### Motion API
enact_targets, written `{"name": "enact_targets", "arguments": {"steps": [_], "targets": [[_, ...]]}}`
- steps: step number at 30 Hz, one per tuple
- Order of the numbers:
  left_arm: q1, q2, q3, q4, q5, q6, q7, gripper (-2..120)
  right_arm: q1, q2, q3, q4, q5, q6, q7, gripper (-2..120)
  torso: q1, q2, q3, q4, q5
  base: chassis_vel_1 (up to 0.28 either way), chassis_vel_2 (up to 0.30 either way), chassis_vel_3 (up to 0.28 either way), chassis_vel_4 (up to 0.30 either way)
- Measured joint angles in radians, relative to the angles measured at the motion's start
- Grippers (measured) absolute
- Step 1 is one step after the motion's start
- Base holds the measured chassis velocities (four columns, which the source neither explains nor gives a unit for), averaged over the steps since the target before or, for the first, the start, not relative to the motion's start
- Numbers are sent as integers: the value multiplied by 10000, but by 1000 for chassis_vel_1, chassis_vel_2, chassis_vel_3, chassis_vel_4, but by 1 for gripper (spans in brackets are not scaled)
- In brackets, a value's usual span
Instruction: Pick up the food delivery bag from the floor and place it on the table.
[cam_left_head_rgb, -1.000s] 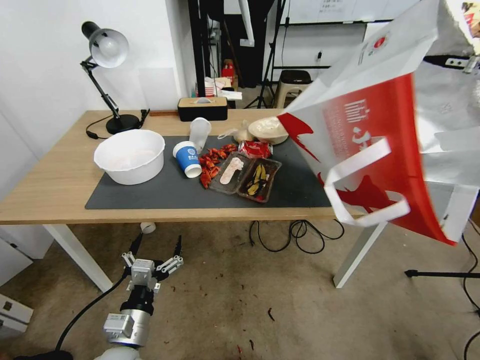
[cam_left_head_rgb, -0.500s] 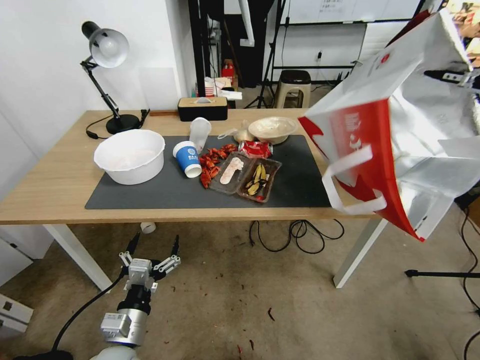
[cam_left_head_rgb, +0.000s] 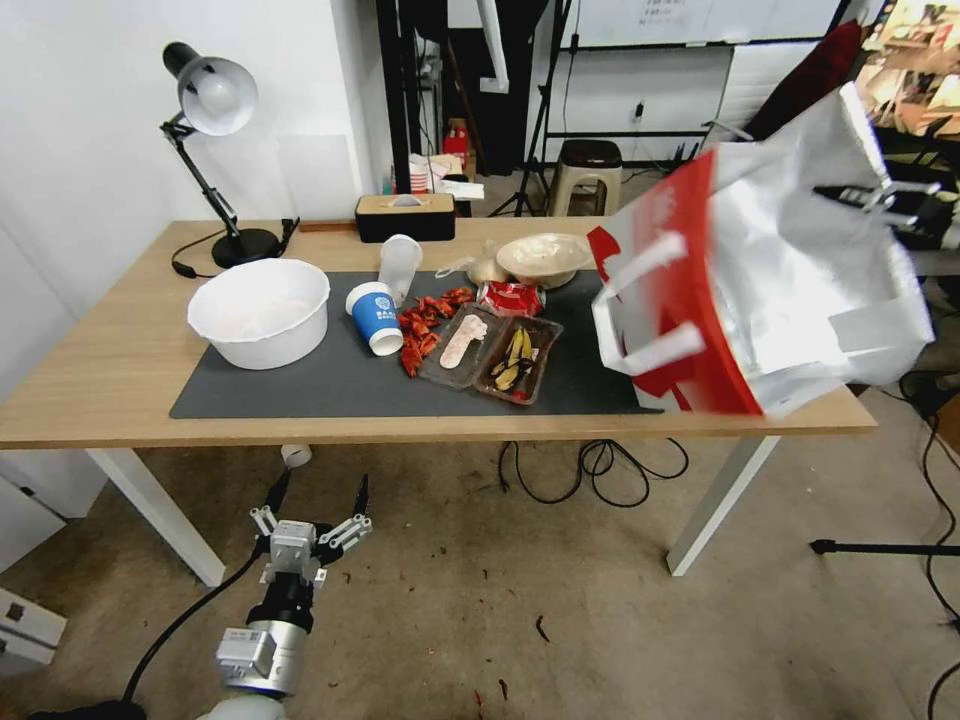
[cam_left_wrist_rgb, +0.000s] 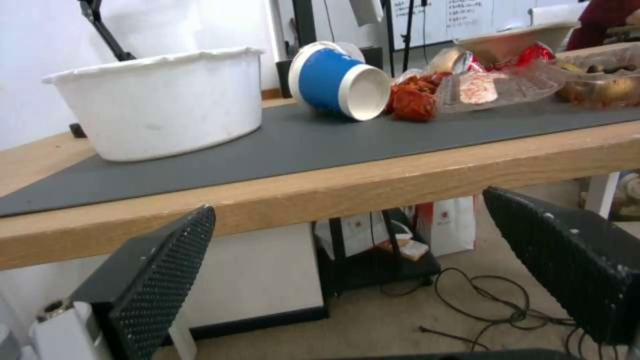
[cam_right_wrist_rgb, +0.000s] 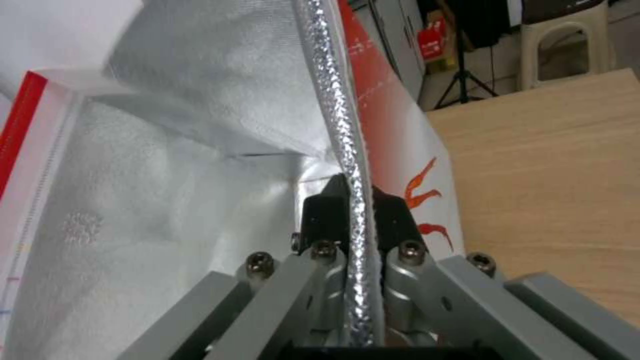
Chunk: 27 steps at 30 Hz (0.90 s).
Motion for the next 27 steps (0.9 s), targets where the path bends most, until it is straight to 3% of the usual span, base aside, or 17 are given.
{"name": "enact_targets", "arguments": {"steps": [7,13,17,20,24,27], "targets": [[-54,-35,-27,28,0,16,-5,100,833,141,-963,-527,-582,18,-185,0,-1,0,-1,1,-2,0,0,0,0],[-111,-42,6,131,-4,17,-12,100,872,175,-1033,-902,-968,22,-389,3,-1,0,-1,-3,-1,0,0,0,0],[-192,-67,154,197,1,31,-17,100,1362,135,-1361,-1320,-1004,29,-634,17,-1,-1,-2,-5,0,0,0,0,0],[-236,-185,412,303,160,50,-28,100,2172,121,-2129,-1685,-1133,37,-858,30,-1,-1,-2,1,-1,0,0,0,0],[-240,-241,511,369,240,50,-38,100,2530,120,-2592,-1803,-1248,38,-978,39,-1,-1,-2,0,-1,0,0,0,0],[-246,-269,580,442,285,46,-59,100,3260,181,-3417,-2166,-1551,41,-1178,54,-1,-2,-1,-1,0,0,0,0,0]]}}
